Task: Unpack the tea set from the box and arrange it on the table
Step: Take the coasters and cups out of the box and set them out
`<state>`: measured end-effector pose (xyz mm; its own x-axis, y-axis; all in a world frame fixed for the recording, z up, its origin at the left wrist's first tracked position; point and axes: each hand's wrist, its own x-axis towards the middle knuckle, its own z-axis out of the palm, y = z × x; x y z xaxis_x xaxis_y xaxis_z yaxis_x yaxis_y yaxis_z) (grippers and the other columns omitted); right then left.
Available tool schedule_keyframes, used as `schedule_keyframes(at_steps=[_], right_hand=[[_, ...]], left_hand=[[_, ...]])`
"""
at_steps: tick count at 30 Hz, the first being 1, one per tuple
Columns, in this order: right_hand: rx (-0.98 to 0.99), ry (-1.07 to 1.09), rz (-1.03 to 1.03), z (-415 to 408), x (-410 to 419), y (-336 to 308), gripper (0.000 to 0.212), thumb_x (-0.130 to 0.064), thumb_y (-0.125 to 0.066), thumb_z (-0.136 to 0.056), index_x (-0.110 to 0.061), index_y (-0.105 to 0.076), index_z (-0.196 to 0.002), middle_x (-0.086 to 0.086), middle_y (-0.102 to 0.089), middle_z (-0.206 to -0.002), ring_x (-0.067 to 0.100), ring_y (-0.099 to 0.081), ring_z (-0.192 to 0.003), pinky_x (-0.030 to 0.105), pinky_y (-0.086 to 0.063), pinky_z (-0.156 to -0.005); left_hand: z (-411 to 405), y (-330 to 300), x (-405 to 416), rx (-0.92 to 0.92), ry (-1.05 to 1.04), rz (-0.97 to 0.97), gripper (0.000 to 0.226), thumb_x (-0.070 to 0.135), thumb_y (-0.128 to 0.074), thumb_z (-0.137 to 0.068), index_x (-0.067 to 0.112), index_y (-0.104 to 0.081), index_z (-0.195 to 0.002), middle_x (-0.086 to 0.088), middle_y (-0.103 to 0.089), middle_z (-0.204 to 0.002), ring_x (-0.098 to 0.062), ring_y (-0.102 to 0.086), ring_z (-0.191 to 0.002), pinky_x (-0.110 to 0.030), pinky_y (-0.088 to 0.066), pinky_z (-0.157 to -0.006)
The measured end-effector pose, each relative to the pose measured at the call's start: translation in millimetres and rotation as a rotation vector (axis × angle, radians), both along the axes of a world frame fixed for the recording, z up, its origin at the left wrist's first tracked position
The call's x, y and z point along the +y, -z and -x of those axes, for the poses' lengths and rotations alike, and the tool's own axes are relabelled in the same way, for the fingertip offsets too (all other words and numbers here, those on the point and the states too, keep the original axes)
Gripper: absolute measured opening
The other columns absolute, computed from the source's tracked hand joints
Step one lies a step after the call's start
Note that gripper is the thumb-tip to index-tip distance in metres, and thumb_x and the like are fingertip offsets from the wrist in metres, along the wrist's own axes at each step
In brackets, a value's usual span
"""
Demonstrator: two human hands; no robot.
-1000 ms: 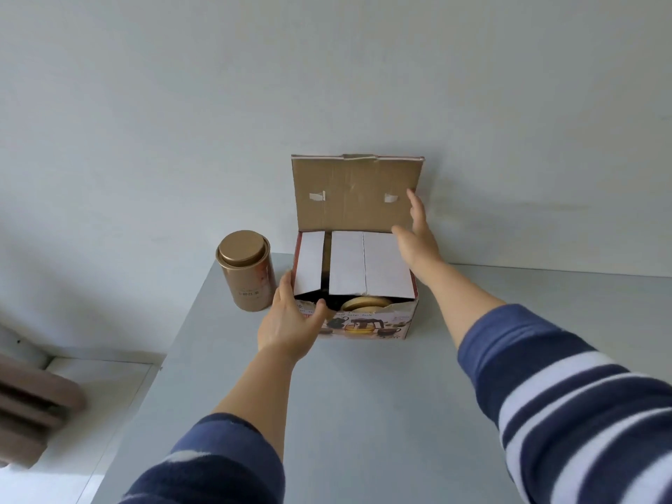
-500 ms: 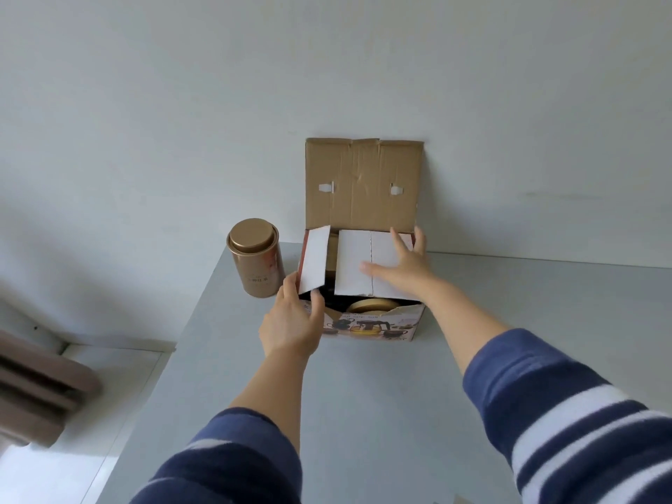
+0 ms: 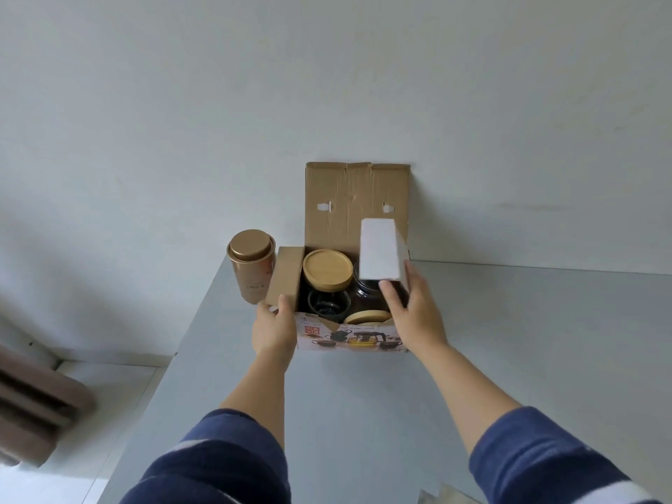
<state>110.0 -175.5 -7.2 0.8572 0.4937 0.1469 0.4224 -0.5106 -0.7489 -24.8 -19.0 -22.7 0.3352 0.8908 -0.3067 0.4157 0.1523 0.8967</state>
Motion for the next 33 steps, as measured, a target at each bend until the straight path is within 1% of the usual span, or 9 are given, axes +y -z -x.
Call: schedule_keyframes(at_steps=[3, 6, 10, 15, 18, 22, 25, 30, 33], right_hand=[[0.122, 0.225, -0.289, 8.9, -5.9, -4.9, 0.046, -0.04, -0.025, -0.102, -0.01, -0.048, -0.13, 0.012, -0.059, -0.12, 0.032, -0.055, -0.117, 0.026, -0.038, -0.081], [0.359, 0.458, -0.557, 10.8, -4.7, -3.6, 0.042, -0.031, -0.027, -0.104, -0.008, -0.044, -0.135, 0.012, -0.056, -0.127, 0.029, -0.051, -0.12, 0.024, -0.034, -0.086], [0.853, 0.705, -0.802, -0.4, -7.1, 12.2, 0.041, -0.024, -0.054, -0.095, -0.006, -0.045, -0.131, 0.011, -0.059, -0.126, 0.025, -0.06, -0.099, 0.033, -0.052, -0.079], [1.206, 0.698, -0.563, 2.9, -18.8, 12.6, 0.046, -0.043, -0.069, -0.082, -0.011, -0.057, -0.112, 0.004, -0.065, -0.094, 0.018, -0.06, -0.079, 0.031, -0.043, -0.075], [0.627, 0.786, -0.322, 4.1, -16.3, 6.0, 0.047, -0.027, -0.07, -0.084, -0.01, -0.052, -0.124, 0.014, -0.056, -0.124, 0.032, -0.059, -0.107, 0.036, -0.048, -0.078], [-0.15, 0.032, 0.056, 12.6, -14.5, -14.9, 0.017, -0.01, -0.058, -0.091, -0.014, -0.066, -0.105, 0.003, -0.069, -0.094, 0.014, -0.057, -0.077, 0.013, -0.035, -0.057], [-0.242, -0.268, 0.375, 19.2, -11.8, -24.8, 0.02, -0.009, -0.052, -0.095, -0.016, -0.069, -0.1, -0.005, -0.06, -0.094, 0.008, -0.048, -0.079, 0.008, -0.026, -0.055], [-0.338, -0.387, 0.574, 14.2, -4.3, -36.5, 0.014, -0.008, -0.06, -0.087, -0.022, -0.063, -0.085, -0.003, -0.058, -0.094, 0.019, -0.056, -0.08, 0.026, -0.042, -0.06], [-0.331, -0.436, 0.657, 13.5, 1.7, -39.8, 0.021, 0.0, -0.057, -0.084, -0.018, -0.068, -0.084, 0.002, -0.059, -0.101, 0.021, -0.056, -0.081, 0.02, -0.03, -0.052]], left_hand=[[4.1, 3.9, -5.8, 0.008, -0.029, -0.044, 0.057, 0.052, -0.041, -0.085, 0.035, -0.024, -0.136, -0.01, -0.063, -0.119, -0.034, -0.066, -0.098, -0.051, -0.053, -0.088], [6.2, -3.3, -11.0, 0.082, 0.048, -0.226, 0.042, 0.05, -0.037, -0.095, 0.03, -0.045, -0.131, -0.002, -0.046, -0.137, -0.024, -0.058, -0.103, -0.038, -0.049, -0.086], [1.6, 3.7, -14.7, 0.071, 0.131, -0.197, 0.042, 0.046, -0.04, -0.097, 0.022, -0.056, -0.127, 0.001, -0.046, -0.139, -0.016, -0.053, -0.106, -0.031, -0.043, -0.077], [0.1, 9.2, -20.3, 0.044, 0.114, -0.2, 0.039, 0.037, -0.037, -0.099, 0.021, -0.057, -0.128, -0.003, -0.058, -0.129, -0.018, -0.058, -0.105, -0.033, -0.049, -0.077], [-2.2, 4.5, -17.9, 0.119, 0.129, -0.223, 0.04, 0.033, -0.037, -0.097, 0.02, -0.054, -0.13, -0.004, -0.056, -0.129, -0.017, -0.057, -0.096, -0.032, -0.047, -0.074], [-7.8, -5.9, -21.9, 0.183, 0.24, -0.166, 0.049, 0.028, -0.051, -0.089, 0.015, -0.042, -0.135, -0.005, -0.042, -0.13, -0.019, -0.054, -0.088, -0.033, -0.047, -0.073], [-8.9, -6.3, -26.0, 0.162, 0.267, -0.134, 0.056, 0.026, -0.056, -0.087, 0.012, -0.036, -0.137, -0.006, -0.035, -0.132, -0.021, -0.054, -0.093, -0.032, -0.048, -0.076], [-7.6, -5.0, -26.3, 0.167, 0.288, -0.133, 0.055, 0.028, -0.055, -0.088, 0.012, -0.035, -0.137, -0.005, -0.034, -0.132, -0.022, -0.055, -0.095, -0.035, -0.051, -0.081], [-7.6, -5.2, -27.1, 0.16, 0.292, -0.128, 0.055, 0.026, -0.054, -0.088, 0.012, -0.035, -0.138, -0.006, -0.034, -0.132, -0.021, -0.054, -0.093, -0.034, -0.051, -0.08]])
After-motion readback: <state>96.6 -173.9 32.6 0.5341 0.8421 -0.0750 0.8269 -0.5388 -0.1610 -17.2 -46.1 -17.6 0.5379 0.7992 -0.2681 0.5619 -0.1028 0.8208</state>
